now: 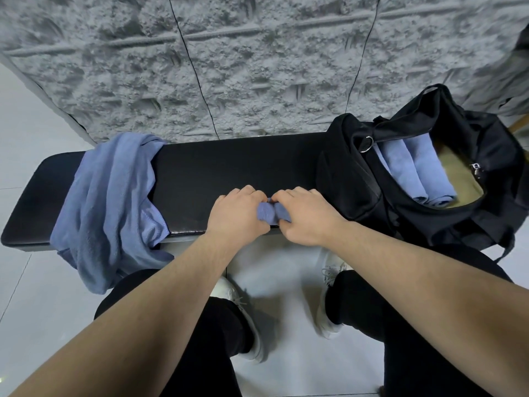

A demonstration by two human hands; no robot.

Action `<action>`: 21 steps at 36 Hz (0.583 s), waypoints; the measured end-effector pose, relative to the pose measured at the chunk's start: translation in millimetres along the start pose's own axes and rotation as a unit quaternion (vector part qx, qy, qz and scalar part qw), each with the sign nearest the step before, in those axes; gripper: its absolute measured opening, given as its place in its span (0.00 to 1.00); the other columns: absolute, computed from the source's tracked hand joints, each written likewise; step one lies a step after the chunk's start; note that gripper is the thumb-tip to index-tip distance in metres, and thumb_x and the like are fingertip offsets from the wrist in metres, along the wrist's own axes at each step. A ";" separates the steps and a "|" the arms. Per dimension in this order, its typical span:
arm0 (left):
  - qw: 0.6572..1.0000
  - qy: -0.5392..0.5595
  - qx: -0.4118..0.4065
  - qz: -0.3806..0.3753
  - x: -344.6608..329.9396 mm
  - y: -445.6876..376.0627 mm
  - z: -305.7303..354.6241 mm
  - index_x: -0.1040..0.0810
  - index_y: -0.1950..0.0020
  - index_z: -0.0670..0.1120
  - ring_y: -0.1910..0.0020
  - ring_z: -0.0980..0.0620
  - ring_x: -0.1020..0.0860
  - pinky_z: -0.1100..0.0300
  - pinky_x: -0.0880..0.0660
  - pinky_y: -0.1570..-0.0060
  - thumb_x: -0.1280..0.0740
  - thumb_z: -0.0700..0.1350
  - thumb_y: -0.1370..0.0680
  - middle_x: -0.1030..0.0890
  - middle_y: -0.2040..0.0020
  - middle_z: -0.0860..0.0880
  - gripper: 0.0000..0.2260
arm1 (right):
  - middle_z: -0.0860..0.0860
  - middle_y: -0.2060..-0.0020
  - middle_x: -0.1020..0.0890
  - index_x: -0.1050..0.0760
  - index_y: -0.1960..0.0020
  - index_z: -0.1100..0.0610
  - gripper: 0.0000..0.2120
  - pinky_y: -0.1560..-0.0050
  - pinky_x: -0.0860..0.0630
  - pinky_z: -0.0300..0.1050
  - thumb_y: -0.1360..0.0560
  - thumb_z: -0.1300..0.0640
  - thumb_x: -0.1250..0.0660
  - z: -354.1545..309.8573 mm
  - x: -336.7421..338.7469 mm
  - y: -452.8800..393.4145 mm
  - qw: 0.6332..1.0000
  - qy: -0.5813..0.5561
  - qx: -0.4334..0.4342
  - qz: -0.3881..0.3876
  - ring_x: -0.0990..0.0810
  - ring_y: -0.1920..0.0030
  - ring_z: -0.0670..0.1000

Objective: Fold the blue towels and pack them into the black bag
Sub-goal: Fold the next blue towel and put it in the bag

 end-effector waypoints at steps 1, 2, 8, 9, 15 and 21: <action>1.000 0.007 0.005 -0.005 -0.9 -0.8 -0.8 0.23 0.40 0.52 0.47 0.49 0.26 0.56 0.32 0.49 0.35 0.51 0.25 0.25 0.45 0.52 0.14 | 0.46 0.44 0.23 0.32 0.33 0.50 0.21 0.43 0.35 0.48 0.25 0.53 0.39 0.4 -0.2 -0.4 1.000 0.003 0.000 0.001 0.28 0.43 0.51; 1.000 0.013 0.010 -0.010 -2.1 -1.7 -1.9 0.23 0.41 0.53 0.48 0.49 0.26 0.56 0.31 0.50 0.36 0.51 0.24 0.24 0.45 0.53 0.13 | 0.46 0.43 0.24 0.32 0.32 0.50 0.21 0.42 0.35 0.48 0.25 0.53 0.39 0.9 -0.3 -0.7 1.000 0.008 0.001 0.004 0.29 0.43 0.51; 0.997 0.050 0.050 -0.041 -10.3 -9.8 -7.1 0.24 0.53 0.52 0.52 0.50 0.28 0.55 0.30 0.52 0.37 0.52 0.24 0.26 0.50 0.53 0.06 | 0.44 0.38 0.27 0.31 0.31 0.49 0.22 0.40 0.35 0.48 0.25 0.49 0.38 0.3 6.6 2.3 0.997 0.037 0.023 0.066 0.31 0.38 0.50; 0.996 0.055 0.054 -0.046 -11.2 -11.1 -7.4 0.24 0.53 0.51 0.51 0.50 0.27 0.54 0.28 0.52 0.36 0.53 0.24 0.26 0.51 0.53 0.06 | 0.44 0.39 0.26 0.31 0.32 0.49 0.21 0.41 0.35 0.47 0.25 0.49 0.38 -0.6 9.2 3.1 0.996 0.030 0.027 0.074 0.31 0.38 0.50; 0.994 0.072 0.064 -0.050 -10.4 -14.2 -6.6 0.28 0.56 0.54 0.48 0.49 0.28 0.53 0.32 0.52 0.39 0.52 0.24 0.27 0.52 0.55 0.04 | 0.42 0.40 0.25 0.29 0.34 0.47 0.17 0.44 0.34 0.47 0.23 0.53 0.40 -3.1 12.8 2.6 0.997 0.007 0.024 0.075 0.29 0.40 0.50; 0.995 0.091 0.035 -0.008 -7.6 -10.9 -5.1 0.28 0.35 0.53 0.36 0.51 0.33 0.53 0.39 0.38 0.39 0.49 0.23 0.28 0.38 0.56 0.16 | 0.42 0.39 0.23 0.30 0.33 0.47 0.17 0.39 0.35 0.48 0.21 0.54 0.43 6.4 8.5 -6.8 0.998 -0.014 -0.020 0.064 0.29 0.38 0.50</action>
Point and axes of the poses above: each hand's wrist, its own y-axis away from the middle knuckle, its own x-axis out of the back of the hand, z = x × y, the point moved 10 cm from there along -y, towards the middle knuckle
